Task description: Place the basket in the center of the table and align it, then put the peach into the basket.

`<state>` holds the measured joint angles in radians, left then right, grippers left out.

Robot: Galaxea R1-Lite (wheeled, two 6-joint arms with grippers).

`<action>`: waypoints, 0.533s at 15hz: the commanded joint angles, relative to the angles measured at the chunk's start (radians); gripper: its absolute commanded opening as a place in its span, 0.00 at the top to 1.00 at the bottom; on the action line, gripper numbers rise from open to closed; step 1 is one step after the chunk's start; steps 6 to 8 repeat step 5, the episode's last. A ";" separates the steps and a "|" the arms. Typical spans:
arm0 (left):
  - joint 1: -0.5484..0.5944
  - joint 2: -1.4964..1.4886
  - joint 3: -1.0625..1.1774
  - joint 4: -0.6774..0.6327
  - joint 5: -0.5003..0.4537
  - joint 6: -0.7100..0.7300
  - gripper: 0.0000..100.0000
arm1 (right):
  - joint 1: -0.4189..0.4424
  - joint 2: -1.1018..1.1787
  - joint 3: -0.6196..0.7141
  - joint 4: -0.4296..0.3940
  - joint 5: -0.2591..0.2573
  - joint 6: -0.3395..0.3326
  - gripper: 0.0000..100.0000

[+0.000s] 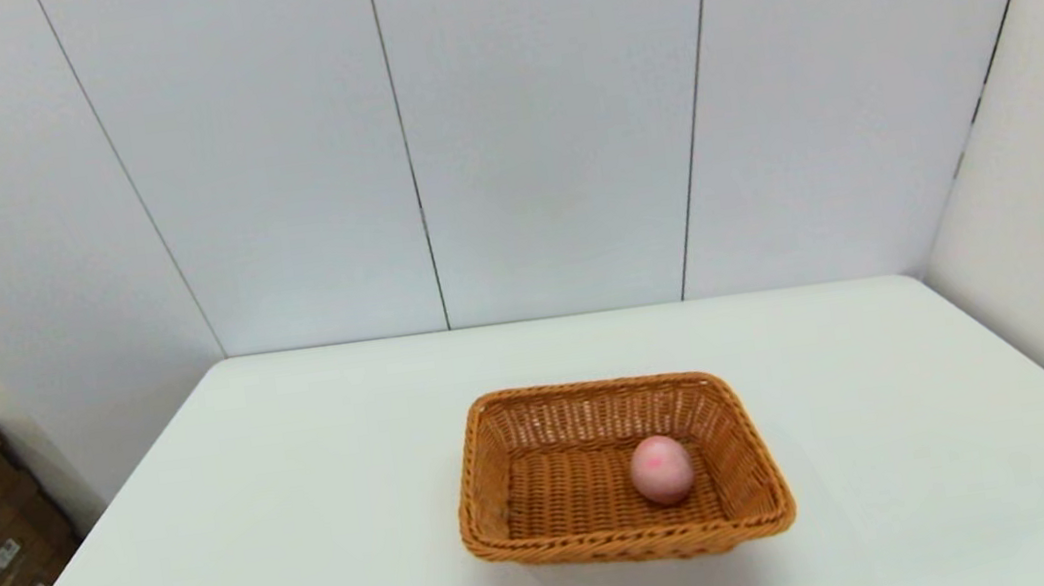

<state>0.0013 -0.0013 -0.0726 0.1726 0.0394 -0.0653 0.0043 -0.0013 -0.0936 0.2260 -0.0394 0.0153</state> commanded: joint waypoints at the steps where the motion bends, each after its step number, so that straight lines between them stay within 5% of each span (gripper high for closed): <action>1: 0.000 0.000 0.000 0.001 0.001 -0.001 0.00 | 0.000 0.000 0.000 0.000 0.001 0.000 0.00; 8: 0.000 0.000 0.000 0.001 0.001 -0.001 0.00 | 0.000 0.000 0.000 0.000 0.001 0.000 0.00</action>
